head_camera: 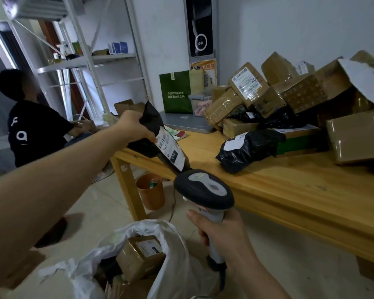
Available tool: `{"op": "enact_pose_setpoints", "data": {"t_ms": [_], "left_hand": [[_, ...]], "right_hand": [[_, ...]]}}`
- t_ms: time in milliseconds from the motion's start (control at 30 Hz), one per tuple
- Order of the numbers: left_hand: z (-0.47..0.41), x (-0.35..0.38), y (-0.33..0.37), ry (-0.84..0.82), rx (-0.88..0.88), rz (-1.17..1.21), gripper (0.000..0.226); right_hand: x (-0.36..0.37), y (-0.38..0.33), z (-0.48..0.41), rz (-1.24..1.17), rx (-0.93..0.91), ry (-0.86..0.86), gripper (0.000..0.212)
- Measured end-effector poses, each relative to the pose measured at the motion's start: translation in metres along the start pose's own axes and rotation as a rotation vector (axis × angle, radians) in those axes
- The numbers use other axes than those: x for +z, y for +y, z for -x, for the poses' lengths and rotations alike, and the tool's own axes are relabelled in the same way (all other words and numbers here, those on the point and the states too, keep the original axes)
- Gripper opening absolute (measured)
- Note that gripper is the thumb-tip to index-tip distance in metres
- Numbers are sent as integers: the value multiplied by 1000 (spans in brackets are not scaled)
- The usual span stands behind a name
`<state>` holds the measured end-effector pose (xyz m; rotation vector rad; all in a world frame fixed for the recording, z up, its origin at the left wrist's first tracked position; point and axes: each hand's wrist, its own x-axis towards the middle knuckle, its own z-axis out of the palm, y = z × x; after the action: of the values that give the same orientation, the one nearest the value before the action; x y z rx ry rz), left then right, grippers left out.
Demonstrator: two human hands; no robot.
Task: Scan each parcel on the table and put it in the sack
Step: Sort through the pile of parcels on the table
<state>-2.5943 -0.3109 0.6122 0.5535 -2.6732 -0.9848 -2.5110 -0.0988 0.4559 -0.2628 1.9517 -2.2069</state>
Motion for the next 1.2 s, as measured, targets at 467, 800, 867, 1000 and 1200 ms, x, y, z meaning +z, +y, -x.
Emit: {"op": "enact_pose_setpoints", "data": {"t_ms": [467, 800, 867, 1000, 1200], "left_hand": [[38, -60, 11, -315, 128, -540, 39], [41, -61, 12, -284, 192, -584, 34], [41, -61, 13, -279, 205, -584, 34], [40, -59, 13, -269, 208, -568, 34], [39, -59, 13, -268, 216, -571, 33]], "right_hand": [[30, -21, 30, 60, -111, -151, 21], [32, -26, 38, 45, -172, -121, 22], [32, -26, 38, 54, -182, -115, 23], [31, -25, 38, 57, -202, -99, 21], [32, -22, 37, 68, -209, -79, 21]]}}
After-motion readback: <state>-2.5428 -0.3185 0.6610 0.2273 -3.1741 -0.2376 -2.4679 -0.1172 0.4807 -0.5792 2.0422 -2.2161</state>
